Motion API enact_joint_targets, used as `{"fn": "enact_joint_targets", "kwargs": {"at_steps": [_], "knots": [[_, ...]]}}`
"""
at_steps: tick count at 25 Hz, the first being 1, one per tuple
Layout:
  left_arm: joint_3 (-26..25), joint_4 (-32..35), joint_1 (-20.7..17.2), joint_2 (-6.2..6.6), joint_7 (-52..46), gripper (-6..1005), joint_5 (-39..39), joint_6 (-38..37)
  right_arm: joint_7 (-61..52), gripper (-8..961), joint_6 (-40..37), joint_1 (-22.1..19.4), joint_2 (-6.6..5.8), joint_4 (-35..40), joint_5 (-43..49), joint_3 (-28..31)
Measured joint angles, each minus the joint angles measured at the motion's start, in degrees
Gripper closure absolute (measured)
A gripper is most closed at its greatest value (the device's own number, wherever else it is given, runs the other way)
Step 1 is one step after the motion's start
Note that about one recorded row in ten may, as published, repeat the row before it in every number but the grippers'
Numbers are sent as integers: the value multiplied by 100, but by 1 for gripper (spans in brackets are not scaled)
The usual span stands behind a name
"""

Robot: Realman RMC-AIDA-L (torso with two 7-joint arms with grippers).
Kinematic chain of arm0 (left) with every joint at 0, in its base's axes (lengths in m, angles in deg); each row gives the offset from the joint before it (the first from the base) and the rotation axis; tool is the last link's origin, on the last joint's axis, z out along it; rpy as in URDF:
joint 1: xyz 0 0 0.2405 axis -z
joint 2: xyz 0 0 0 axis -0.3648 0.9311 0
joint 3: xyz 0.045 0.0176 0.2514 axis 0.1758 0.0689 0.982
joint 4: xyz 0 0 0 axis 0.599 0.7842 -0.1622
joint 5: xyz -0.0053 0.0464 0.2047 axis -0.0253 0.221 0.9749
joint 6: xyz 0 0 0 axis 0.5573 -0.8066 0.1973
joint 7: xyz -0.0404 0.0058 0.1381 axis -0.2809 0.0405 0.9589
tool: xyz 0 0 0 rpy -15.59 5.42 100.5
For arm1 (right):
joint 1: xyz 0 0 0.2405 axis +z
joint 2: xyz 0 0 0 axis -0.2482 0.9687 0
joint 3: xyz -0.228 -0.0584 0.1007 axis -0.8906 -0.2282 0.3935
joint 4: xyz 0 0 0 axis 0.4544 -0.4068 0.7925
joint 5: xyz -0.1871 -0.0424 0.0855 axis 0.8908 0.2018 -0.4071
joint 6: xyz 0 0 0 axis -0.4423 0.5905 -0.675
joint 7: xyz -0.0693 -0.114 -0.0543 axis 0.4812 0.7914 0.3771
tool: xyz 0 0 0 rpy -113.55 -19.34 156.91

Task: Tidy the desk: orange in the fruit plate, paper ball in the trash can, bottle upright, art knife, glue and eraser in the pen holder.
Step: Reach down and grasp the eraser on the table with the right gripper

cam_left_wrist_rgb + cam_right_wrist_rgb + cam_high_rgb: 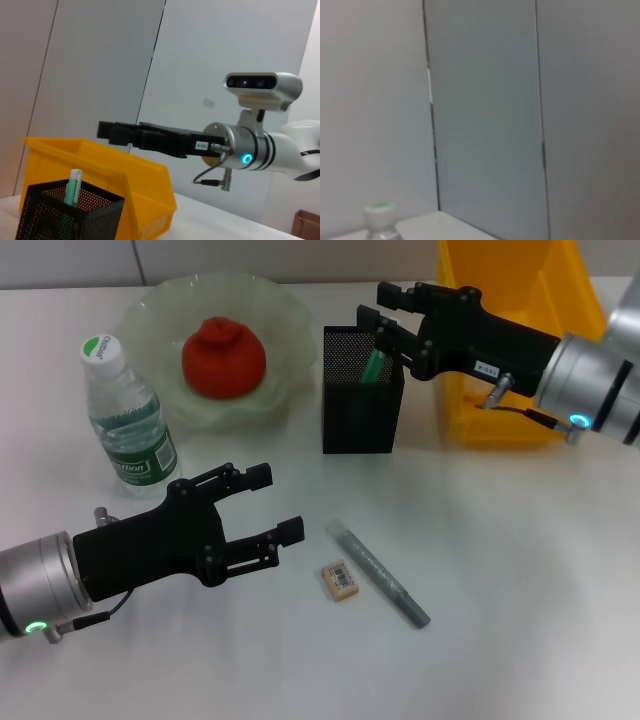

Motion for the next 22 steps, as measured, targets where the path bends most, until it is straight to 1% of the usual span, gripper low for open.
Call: {"fn": "enact_joint_targets", "kwargs": {"at_steps": [1,3,4,6,7,8,9,10,12,13,14,15,17,18,19,20,22], "knots": [[-1,1,0,4,0,200,0,-10,-7,586,-241,-116,-8,74,-5,14],[-2,2,0,5,0,200,-5,-20,-23,586,-378,-196,-10,139,-5,17],[-7,4,-2,9,0,200,-34,-35,-137,586,-654,-370,-18,322,-7,19],[-9,17,-14,11,0,200,-57,-43,-416,586,-865,-556,-30,553,-6,21],[-9,17,-14,11,0,200,-57,-43,-416,586,-865,-556,-30,553,-6,21],[-9,21,-19,10,0,200,-59,-44,-653,587,-953,-650,-34,701,5,14],[-9,21,-18,9,-2,200,-61,-46,-1159,587,-1083,-821,-45,1027,56,-12],[-9,21,-18,9,-2,200,-61,-46,-1159,587,-1083,-821,-45,1027,56,-12],[-9,12,-12,11,-4,200,-63,-47,-1695,587,-1235,-984,-54,1419,224,-16],[-9,9,-11,14,-5,200,-64,-47,-2028,587,-1354,-1045,-56,1714,423,-6],[-9,8,-11,16,-5,200,-65,-47,-2752,587,-1613,-1114,-58,2343,945,14],[-9,8,-10,15,-6,200,-66,-47,-2752,587,-1613,-1114,-58,2343,945,14],[-9,7,-9,17,-14,200,-68,-49,-3533,587,-1858,-1107,-57,2992,1549,18],[-9,6,-9,17,-21,200,-69,-55,-4003,587,-1996,-1066,-59,3349,1899,17],[-9,5,-12,18,-23,200,-71,-64,-4920,587,-2291,-912,-66,4075,2633,18],[-9,5,-18,18,-24,200,-72,-82,-4920,587,-2291,-912,-66,4075,2633,18],[-9,13,-36,18,-25,200,-78,-94,-5603,586,-2582,-723,-78,4685,3289,21]]}}
